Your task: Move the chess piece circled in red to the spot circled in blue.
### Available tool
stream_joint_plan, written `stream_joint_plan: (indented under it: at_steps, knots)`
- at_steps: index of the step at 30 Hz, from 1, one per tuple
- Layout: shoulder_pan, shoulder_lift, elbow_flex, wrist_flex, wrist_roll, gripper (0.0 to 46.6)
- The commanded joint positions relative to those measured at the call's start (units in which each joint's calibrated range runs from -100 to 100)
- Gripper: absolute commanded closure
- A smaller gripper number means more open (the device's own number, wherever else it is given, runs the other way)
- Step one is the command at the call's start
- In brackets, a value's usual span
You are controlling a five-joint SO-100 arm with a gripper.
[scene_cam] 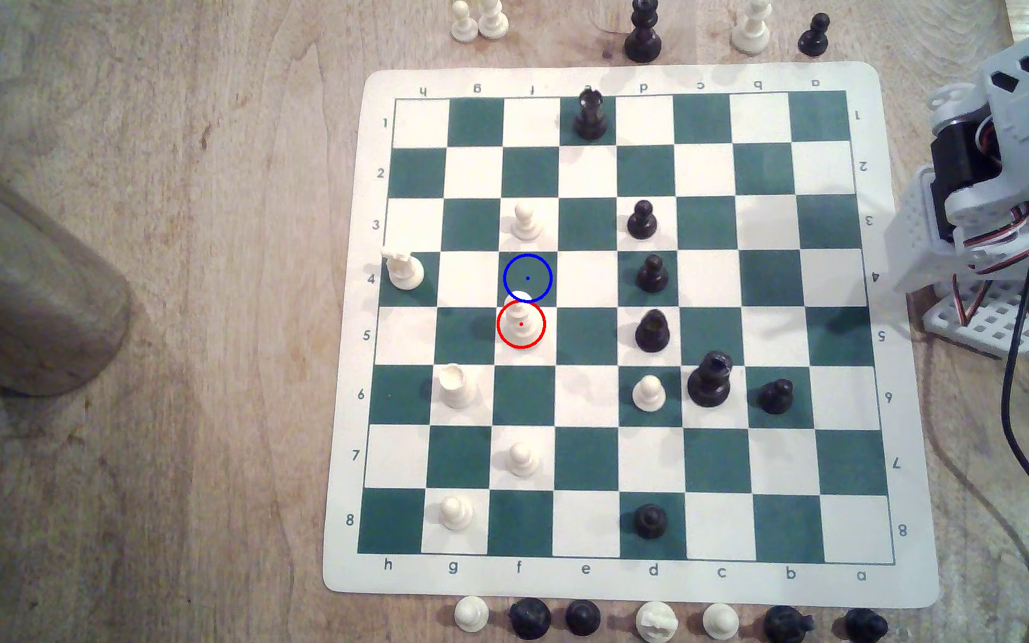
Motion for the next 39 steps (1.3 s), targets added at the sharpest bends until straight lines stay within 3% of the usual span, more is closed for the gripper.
stream_joint_plan:
  at_steps: [1, 9, 14, 20, 24, 31, 34, 39]
  knots:
    - [-2.9, 0.1, 1.3, 7.5, 0.1, 46.4]
    - [-6.6, 0.1, -2.3, 34.0, 0.1, 46.4]
    - [-7.7, 0.1, -12.2, 57.8, 0.1, 46.4]
    - [-6.0, 0.1, -27.5, 96.9, 0.0, 46.4]
    - [-3.0, 0.1, -34.0, 112.7, -0.1, 46.4]
    - [-2.9, 0.2, -37.3, 133.1, -0.2, 45.1]
    - [-4.6, 5.7, -41.3, 147.2, -0.2, 46.4]
    - [-5.5, 16.8, -47.5, 155.9, -1.2, 46.4]
